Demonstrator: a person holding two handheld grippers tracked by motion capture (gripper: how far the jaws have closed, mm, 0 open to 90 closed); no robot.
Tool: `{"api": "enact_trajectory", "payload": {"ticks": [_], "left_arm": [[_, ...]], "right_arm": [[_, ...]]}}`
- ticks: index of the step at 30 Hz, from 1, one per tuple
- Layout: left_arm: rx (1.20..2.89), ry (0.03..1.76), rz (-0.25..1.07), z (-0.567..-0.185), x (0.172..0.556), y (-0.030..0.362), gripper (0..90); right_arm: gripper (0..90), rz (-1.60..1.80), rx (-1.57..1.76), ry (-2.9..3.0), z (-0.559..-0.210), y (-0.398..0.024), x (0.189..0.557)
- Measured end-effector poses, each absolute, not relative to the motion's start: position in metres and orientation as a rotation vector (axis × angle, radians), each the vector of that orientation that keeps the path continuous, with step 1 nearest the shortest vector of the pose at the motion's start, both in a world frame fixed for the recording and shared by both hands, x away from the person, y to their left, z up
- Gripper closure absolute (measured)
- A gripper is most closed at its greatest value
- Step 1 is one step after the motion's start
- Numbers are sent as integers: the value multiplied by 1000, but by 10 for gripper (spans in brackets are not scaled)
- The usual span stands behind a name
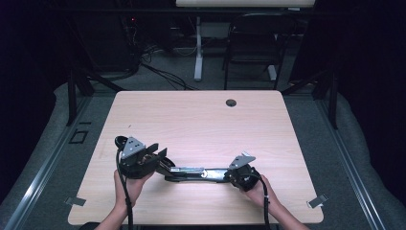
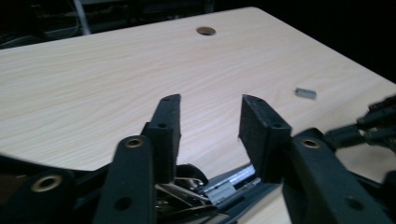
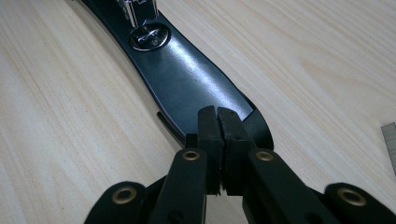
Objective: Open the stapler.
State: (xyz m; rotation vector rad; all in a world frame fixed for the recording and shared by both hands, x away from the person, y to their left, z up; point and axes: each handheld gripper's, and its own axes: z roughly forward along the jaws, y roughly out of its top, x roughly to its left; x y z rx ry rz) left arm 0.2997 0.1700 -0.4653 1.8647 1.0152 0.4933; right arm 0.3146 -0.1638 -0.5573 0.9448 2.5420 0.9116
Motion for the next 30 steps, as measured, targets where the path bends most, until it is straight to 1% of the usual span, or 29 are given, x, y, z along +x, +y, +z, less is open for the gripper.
{"api": "enact_trajectory", "payload": {"ticks": [2, 3, 5, 7, 10, 13, 14, 15, 16, 19, 20, 21, 22, 24, 26, 27, 28, 29, 30], "left_arm": [[1888, 983, 479, -465, 298, 165, 508], [1888, 983, 479, -465, 298, 165, 498], [1927, 940, 419, -465, 297, 160, 482], [1937, 927, 405, -465, 296, 158, 463], [1984, 892, 352, -467, 295, 151, 417], [2005, 895, 342, -469, 295, 150, 373], [2020, 900, 338, -469, 296, 150, 373], [2039, 911, 323, -472, 295, 148, 348], [2054, 905, 321, -474, 295, 148, 335], [2077, 897, 311, -476, 292, 148, 308], [2082, 887, 316, -476, 290, 148, 308], [2085, 878, 314, -475, 289, 148, 307], [2088, 866, 312, -474, 287, 149, 304], [2086, 864, 299, -474, 286, 150, 303], [2096, 852, 284, -475, 284, 152, 286], [2102, 847, 284, -475, 284, 153, 286], [2106, 844, 276, -477, 283, 153, 281], [2122, 838, 265, -478, 282, 155, 264], [2122, 838, 265, -478, 282, 155, 259]], "right_arm": [[882, 898, 937, 2542, -557, -164, 315], [882, 898, 937, 2542, -557, -164, 315], [853, 905, 930, 2537, -557, -165, 315], [840, 899, 924, 2537, -557, -165, 315], [779, 900, 938, 2523, -557, -166, 316], [706, 845, 926, 2535, -554, -164, 318], [706, 845, 926, 2535, -554, -164, 318], [644, 833, 942, 2553, -553, -165, 321], [634, 835, 946, 2551, -553, -166, 321], [608, 845, 944, 2566, -553, -169, 323], [608, 845, 944, 2566, -553, -169, 323], [597, 852, 940, 2585, -552, -171, 325], [567, 842, 949, 2586, -552, -172, 326], [553, 836, 949, 2594, -552, -172, 327], [455, 745, 916, 2593, -548, -170, 329], [455, 745, 916, 2593, -548, -170, 329], [429, 651, 886, 2604, -546, -167, 331], [365, 553, 858, 2627, -543, -165, 333], [365, 553, 858, 2627, -543, -165, 333]]}}
